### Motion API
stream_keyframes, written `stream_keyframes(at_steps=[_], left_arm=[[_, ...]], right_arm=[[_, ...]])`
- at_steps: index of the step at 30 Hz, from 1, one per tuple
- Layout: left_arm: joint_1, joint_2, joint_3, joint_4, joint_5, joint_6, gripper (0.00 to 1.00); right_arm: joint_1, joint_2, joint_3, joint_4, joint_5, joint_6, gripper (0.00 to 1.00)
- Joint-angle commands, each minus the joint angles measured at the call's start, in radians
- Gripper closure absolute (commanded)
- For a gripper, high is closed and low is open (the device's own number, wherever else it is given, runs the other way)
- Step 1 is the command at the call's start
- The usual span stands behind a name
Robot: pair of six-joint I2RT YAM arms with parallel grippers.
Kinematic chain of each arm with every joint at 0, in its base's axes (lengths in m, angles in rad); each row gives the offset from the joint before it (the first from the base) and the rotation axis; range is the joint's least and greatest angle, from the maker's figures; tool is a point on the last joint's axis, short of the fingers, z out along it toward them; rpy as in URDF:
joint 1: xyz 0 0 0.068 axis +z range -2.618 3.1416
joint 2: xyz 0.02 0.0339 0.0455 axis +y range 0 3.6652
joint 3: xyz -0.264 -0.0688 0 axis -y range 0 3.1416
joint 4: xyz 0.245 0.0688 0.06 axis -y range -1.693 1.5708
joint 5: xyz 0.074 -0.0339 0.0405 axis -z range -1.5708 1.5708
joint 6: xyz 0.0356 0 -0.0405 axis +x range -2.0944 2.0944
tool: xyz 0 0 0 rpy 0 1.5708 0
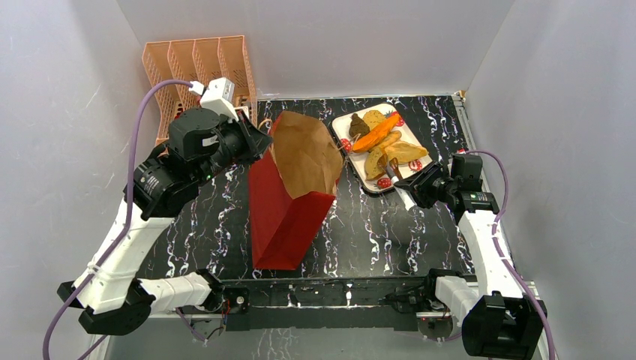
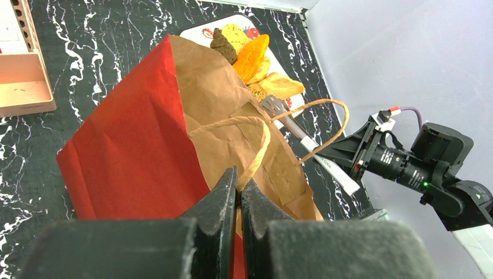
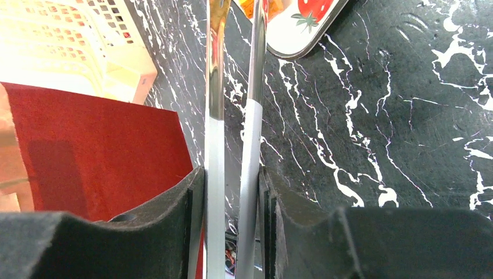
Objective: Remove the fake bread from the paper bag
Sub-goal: Place the fake bread in the container.
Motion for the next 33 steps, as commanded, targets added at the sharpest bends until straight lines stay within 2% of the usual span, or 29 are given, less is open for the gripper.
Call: stream_keyframes(at_steps=[1, 33], left_arm=[[0.006, -0.048, -0.026, 0.015, 0.026, -0.007, 1.00], [0.006, -0.128, -0.095, -0.024, 0.024, -0.030, 1.00]], right_arm=[[-0.006, -0.027, 0.004, 0.063, 0.002, -0.008, 0.68], [-0.006, -0.063, 0.094, 0.014, 0.025, -0.034, 0.68]])
